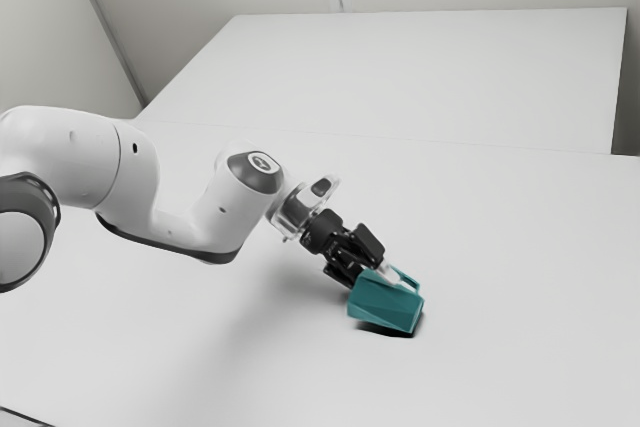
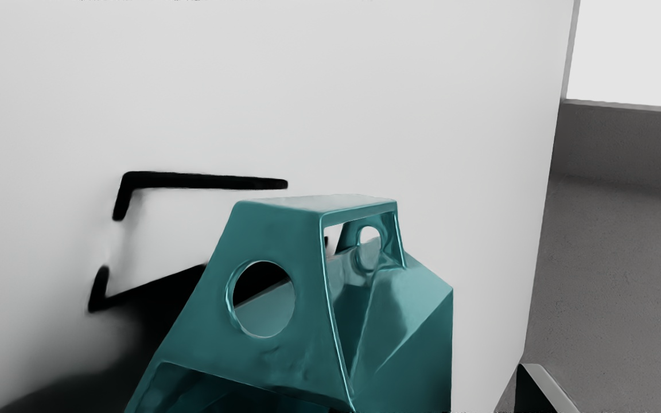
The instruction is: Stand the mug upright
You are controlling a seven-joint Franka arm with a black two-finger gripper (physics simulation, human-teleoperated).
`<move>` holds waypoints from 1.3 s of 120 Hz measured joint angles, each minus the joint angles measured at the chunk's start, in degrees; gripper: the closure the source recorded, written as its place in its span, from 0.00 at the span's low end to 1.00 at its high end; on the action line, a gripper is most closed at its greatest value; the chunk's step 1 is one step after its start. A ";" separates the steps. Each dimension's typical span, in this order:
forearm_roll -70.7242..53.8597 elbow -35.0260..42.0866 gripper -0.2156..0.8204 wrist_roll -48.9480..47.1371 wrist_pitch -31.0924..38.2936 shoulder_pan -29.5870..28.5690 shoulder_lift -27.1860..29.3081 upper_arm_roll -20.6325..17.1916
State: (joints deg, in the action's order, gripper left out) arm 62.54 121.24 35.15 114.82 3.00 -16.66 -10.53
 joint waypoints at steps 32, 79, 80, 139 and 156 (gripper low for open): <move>-0.06 -1.04 0.84 4.07 -1.53 -0.02 0.01 0.00; -2.61 -1.93 0.95 8.09 -1.43 -0.09 4.59 0.16; -2.98 -1.95 0.95 8.07 -1.40 -0.13 4.86 0.17; -54.34 -3.55 0.96 -6.74 7.07 -3.59 11.18 0.52; -62.47 -2.10 0.96 -12.32 10.33 -3.72 10.94 0.44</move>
State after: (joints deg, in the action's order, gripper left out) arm 0.07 119.15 22.83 125.15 -0.73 -5.72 -10.09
